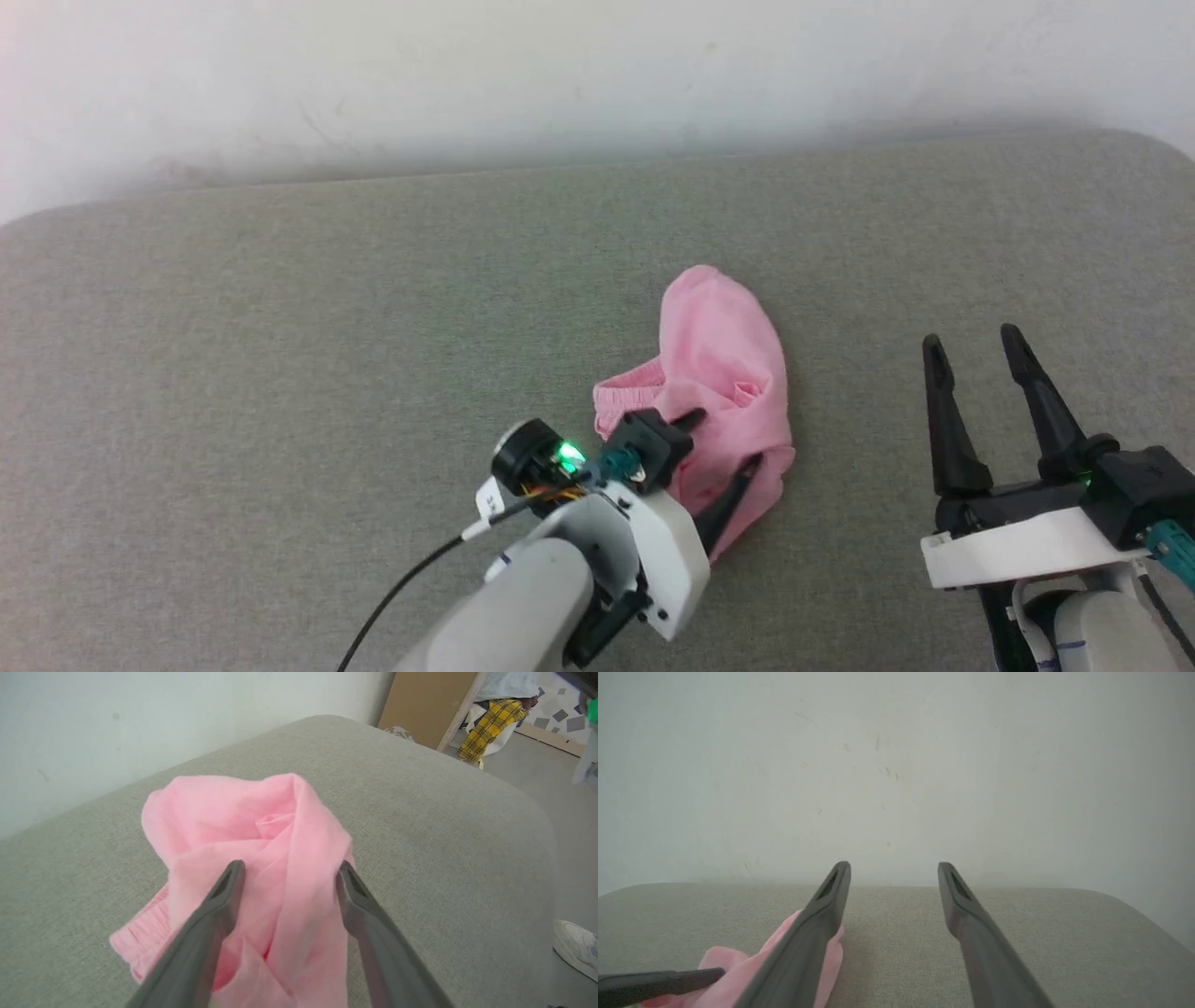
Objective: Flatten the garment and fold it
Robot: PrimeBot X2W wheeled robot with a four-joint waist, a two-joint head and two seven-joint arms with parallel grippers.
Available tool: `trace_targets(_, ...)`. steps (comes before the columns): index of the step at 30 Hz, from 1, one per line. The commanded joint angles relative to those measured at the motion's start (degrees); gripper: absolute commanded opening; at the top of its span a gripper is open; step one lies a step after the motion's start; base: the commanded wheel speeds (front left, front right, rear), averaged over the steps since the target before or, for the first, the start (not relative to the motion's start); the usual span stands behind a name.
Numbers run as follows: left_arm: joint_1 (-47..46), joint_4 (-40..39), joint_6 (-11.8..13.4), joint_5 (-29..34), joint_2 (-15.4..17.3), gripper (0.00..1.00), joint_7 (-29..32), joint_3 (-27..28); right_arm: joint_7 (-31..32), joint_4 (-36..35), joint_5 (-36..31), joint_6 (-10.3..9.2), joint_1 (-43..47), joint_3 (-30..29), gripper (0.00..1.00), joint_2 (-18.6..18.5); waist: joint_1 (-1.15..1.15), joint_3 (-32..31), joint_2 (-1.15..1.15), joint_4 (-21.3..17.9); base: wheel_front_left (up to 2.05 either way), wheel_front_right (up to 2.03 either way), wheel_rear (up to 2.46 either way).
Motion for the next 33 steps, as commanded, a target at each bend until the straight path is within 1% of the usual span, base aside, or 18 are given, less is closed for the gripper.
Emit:
trace_targets(1,0.51,0.32,-0.21,-0.38,0.00,1.00,-1.04,-0.31,-0.26,-0.07,0.51,-0.11,-0.16,-0.33,1.00,0.15,0.00,0.23,0.00,-0.09,0.00,0.00,0.00)
trace_targets(5,-0.28,-0.40,0.38,-0.90,-0.33,1.00,-6.31,-0.04,-0.26,0.26,0.35,-0.11,0.57,-0.50,1.00,0.15,0.00,-1.11,0.00,1.66,0.00,0.00,0.00)
trace_targets(8,-0.80,-2.24,2.26,-0.87,1.25,1.00,-10.79,2.70,-0.26,0.54,0.06,-0.11,1.29,-0.22,1.00,0.15,0.00,-2.75,0.00,3.22,0.00,0.00,0.00)
trace_targets(10,-0.74,-4.00,3.78,-0.69,3.26,1.00,-12.96,4.85,-0.26,0.78,-0.19,-0.11,1.90,-0.36,1.00,0.15,0.00,-3.86,0.00,4.39,0.00,0.00,0.00)
trace_targets(14,1.16,-8.27,6.85,-0.41,8.44,1.00,-15.39,9.60,-0.26,1.43,-0.71,-0.11,3.27,-0.56,1.00,0.15,0.00,-5.75,0.00,6.46,0.00,0.00,0.00)
trace_targets(17,4.77,-11.64,9.58,-0.49,12.22,1.00,-16.34,13.67,-0.26,1.71,-1.00,-0.11,4.36,-0.31,1.00,0.15,0.00,-6.79,0.00,7.69,0.00,0.00,0.00)
trace_targets(20,10.14,-15.03,12.29,-1.22,14.32,1.00,-16.71,17.48,-0.26,1.97,-1.23,-0.11,5.51,-0.24,1.00,0.15,0.00,-7.62,0.00,8.74,0.00,0.00,0.00)
trace_targets(23,16.32,-18.93,14.32,-1.20,14.99,1.00,-16.81,20.13,-0.26,2.40,-1.34,-0.11,6.54,-0.24,1.00,0.15,0.00,-8.13,0.00,9.41,0.00,0.00,0.00)
trace_targets(28,26.41,-24.92,17.36,0.43,12.67,1.00,-16.83,22.58,-0.26,3.27,-1.26,-0.11,7.67,0.21,1.00,0.15,0.00,-8.43,0.00,9.87,0.00,0.00,0.00)
trace_targets(31,29.56,-26.24,17.88,1.18,10.74,1.00,-16.84,23.58,-0.26,3.71,-1.29,-0.11,7.94,0.35,1.00,0.15,0.00,-8.42,0.00,10.13,0.00,0.00,0.00)
trace_targets(33,30.38,-26.48,17.43,1.61,9.67,1.00,-16.84,23.83,-0.26,3.88,-1.78,-0.11,7.99,1.13,1.00,0.15,0.00,-8.48,0.00,10.49,0.00,0.00,0.00)
